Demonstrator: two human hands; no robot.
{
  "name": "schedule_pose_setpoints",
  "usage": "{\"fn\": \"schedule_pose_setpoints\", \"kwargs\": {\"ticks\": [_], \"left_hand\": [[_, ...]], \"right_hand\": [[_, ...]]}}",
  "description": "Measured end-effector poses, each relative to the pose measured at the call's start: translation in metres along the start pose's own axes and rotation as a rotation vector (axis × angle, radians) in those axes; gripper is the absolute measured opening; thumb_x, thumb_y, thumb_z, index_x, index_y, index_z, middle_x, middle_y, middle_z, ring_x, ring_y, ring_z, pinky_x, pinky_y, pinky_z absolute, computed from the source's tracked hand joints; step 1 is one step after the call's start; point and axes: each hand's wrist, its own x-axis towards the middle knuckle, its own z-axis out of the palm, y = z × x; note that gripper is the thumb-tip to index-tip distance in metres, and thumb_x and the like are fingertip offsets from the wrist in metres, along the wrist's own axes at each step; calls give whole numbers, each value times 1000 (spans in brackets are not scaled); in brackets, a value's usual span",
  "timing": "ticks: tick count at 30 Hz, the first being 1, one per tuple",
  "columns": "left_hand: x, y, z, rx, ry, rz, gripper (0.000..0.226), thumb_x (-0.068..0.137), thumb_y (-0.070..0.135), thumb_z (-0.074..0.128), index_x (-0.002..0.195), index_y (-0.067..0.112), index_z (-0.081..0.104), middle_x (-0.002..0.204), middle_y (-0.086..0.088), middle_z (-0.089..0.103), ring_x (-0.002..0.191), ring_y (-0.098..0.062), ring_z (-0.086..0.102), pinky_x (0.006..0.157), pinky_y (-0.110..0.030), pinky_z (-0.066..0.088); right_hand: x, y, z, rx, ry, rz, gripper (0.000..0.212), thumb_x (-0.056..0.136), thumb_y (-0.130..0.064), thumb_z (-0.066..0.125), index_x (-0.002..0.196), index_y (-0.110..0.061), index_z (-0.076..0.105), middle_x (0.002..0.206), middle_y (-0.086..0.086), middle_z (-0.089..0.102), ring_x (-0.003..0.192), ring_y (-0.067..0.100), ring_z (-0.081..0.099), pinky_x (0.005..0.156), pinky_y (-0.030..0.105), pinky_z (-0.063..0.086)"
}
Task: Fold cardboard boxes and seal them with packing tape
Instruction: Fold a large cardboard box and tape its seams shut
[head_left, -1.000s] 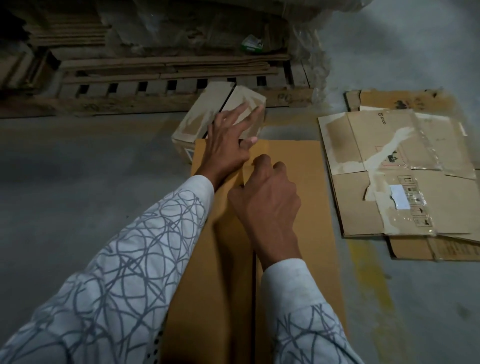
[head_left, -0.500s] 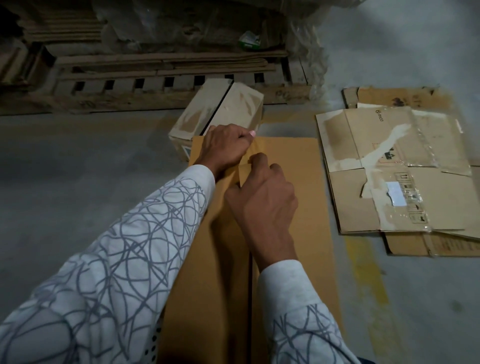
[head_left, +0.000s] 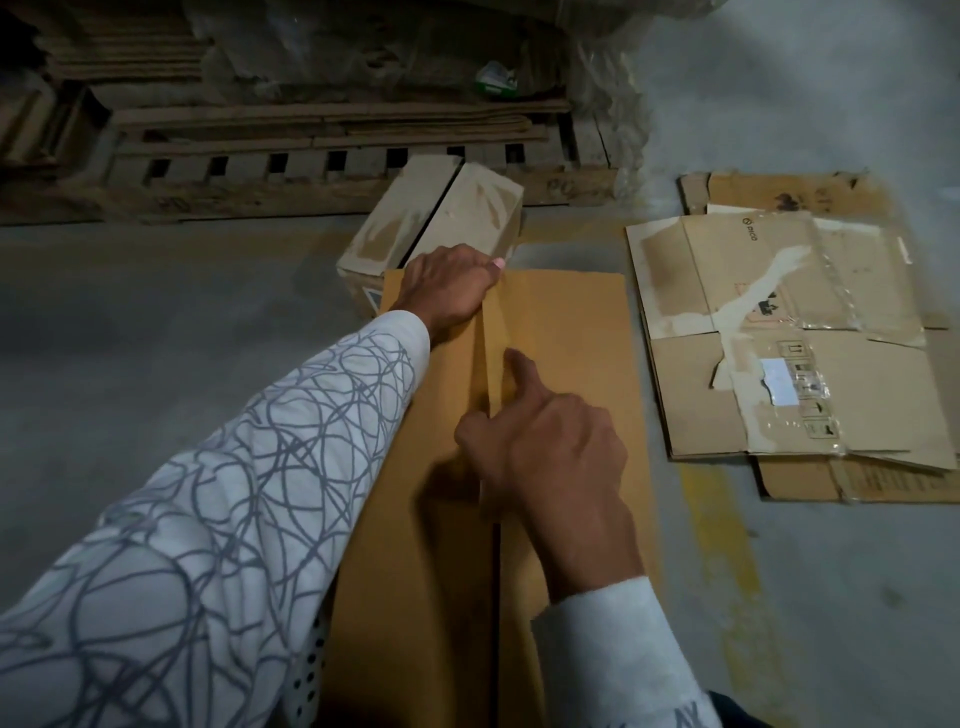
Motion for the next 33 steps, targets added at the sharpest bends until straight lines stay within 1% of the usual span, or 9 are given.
{"fn": "schedule_pose_setpoints", "kwargs": {"ticks": [3,5,7,9,11,17,25,29,33], "left_hand": [[-6,1,0,25,-7,59,43,106,48,33,84,26,64,99,1,64,107,-27,57,97,-42,35],[-13,1,-1,109,-13,144,41,108,44,28,114,29,67,127,-2,65,123,-24,51,108,-43,28],[-24,-3,0,208,-14,281,46,110,40,27,152,33,43,158,6,43,145,-18,33,117,-40,16],[-39,-11,-1,271,-38,412,51,111,37,26,161,36,20,168,13,17,156,-16,9,123,-42,4],[-58,-19,-1,281,-71,492,51,111,37,24,161,40,15,169,16,7,157,-15,-5,124,-46,-8],[-114,-26,1,-2,-183,427,46,106,48,22,148,52,40,163,25,21,156,-11,-5,118,-52,-23],[-154,-13,-19,-110,-291,244,37,108,51,25,136,56,48,164,20,25,156,-11,1,118,-59,-18],[-168,-2,-26,18,-338,227,42,105,56,31,140,47,53,165,20,21,157,-14,-1,118,-63,-14],[-172,3,-31,51,-330,154,40,98,63,48,132,48,62,163,21,26,156,-16,5,119,-65,-8]], "right_hand": [[-26,4,12,30,50,0,75,96,-51,47,160,-40,11,105,4,59,93,24,53,76,34,37],[-28,5,16,76,49,21,74,95,-52,48,159,-40,14,109,4,54,95,24,52,77,34,35],[-24,4,19,116,45,49,71,95,-50,50,158,-38,20,121,7,55,109,29,56,78,34,32],[-22,2,22,133,56,55,70,93,-48,52,157,-36,26,125,8,55,114,31,56,78,35,32],[-24,-1,26,127,82,60,70,92,-48,54,156,-35,27,126,10,51,111,32,57,77,35,32],[-45,4,37,190,249,10,65,91,-47,62,145,-27,30,127,8,40,96,30,61,75,40,51],[-79,17,57,264,262,-121,80,91,-31,63,157,-23,18,125,12,50,113,28,52,96,40,49],[-82,15,46,226,203,-123,73,90,-31,63,153,-19,28,126,15,48,112,33,54,91,39,47],[-81,11,26,5,-69,-72,54,90,-37,58,137,-9,51,128,19,58,119,37,56,94,37,45]]}}
